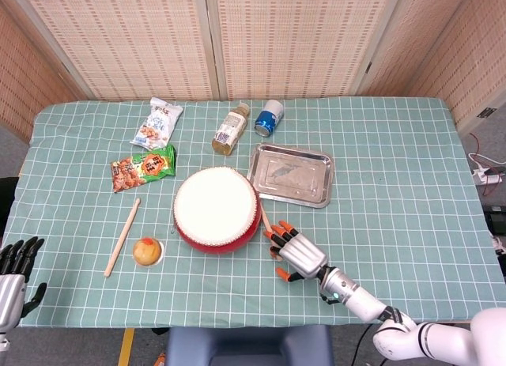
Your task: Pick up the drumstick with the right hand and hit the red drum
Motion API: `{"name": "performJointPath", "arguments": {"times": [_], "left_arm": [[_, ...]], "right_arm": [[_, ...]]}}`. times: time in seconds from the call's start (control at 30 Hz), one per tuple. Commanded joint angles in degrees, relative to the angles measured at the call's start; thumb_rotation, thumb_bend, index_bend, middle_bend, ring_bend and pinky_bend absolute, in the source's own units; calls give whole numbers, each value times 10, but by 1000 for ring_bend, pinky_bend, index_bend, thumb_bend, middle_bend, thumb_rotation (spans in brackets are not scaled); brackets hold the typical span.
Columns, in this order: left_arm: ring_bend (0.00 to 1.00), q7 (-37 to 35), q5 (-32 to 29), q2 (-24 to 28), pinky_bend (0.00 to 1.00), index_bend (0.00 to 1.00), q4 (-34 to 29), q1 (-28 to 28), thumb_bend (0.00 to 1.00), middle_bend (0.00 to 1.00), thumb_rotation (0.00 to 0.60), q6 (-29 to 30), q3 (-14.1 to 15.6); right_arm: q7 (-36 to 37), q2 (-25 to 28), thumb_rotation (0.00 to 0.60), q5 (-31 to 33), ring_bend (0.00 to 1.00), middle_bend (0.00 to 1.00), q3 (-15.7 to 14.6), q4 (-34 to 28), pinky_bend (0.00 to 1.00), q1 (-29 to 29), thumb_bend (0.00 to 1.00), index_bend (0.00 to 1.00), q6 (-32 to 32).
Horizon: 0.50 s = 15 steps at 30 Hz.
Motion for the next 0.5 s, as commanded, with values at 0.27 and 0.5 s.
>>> {"name": "performJointPath", "arguments": {"times": [0.27,0.5], "left_arm": [[0,-10,-2,-3,4,35,10,3,328,48,600,0,0],[0,-18,-2,-6,5,35,17,4,327,48,600,1,-1]], "right_arm": [[-24,-29,362,1,0,72,-10,50,0,6,481,409,13],[-38,8,364,19,0,72,-14,38,0,-17,481,419,44]]}}
